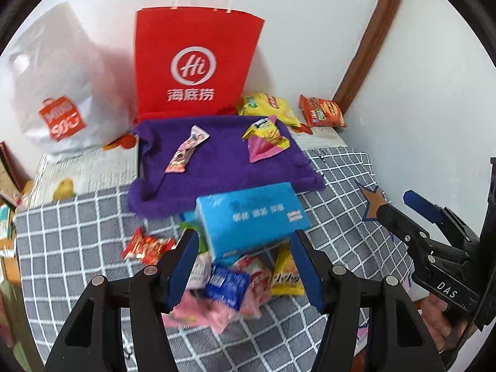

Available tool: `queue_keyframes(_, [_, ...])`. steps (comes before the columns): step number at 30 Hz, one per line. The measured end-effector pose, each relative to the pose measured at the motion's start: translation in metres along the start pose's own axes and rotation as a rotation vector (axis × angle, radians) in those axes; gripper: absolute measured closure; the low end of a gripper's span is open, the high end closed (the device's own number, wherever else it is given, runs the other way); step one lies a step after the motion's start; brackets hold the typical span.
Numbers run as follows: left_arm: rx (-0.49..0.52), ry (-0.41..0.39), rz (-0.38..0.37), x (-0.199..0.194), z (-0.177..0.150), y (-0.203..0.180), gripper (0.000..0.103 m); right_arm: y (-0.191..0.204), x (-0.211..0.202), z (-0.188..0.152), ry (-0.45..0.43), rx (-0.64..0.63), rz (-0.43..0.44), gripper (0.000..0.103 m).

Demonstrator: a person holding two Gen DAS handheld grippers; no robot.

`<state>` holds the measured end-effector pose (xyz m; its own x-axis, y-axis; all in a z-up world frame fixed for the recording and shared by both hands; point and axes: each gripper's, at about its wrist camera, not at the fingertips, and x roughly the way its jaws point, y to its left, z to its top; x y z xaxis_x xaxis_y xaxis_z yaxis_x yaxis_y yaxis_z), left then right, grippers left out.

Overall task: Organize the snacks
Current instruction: 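Withdraw both tools back toward the snack pile, then grasp the yellow chip bag with the right tool while the left tool grasps the red-pink biscuit pack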

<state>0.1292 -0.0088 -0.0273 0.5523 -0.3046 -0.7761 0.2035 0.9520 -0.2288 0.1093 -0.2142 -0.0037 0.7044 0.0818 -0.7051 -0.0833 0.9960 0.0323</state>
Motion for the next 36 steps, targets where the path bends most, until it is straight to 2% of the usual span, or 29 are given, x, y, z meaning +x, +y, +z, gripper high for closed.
queue_keyframes(4, [-0.045, -0.003, 0.012, -0.011, -0.010, 0.016, 0.044, 0.007, -0.007, -0.009, -0.005, 0.012, 0.051, 0.024])
queue_keyframes(11, [-0.088, -0.013, 0.032, -0.022, -0.023, 0.039, 0.044, 0.019, -0.005, -0.021, 0.002, 0.017, 0.067, 0.024])
queue_keyframes(19, [-0.138, 0.005, 0.029, -0.014, -0.030, 0.057, 0.044, 0.021, 0.006, -0.037, 0.039, 0.002, 0.047, 0.024])
queue_keyframes(26, [-0.164, 0.013, 0.026, -0.006, -0.026, 0.062, 0.044, 0.012, 0.021, -0.047, 0.098, 0.042, 0.047, 0.024])
queue_keyframes(36, [-0.183, 0.026, 0.054, 0.007, -0.032, 0.072, 0.044, 0.011, 0.031, -0.051, 0.104, 0.038, 0.064, 0.024])
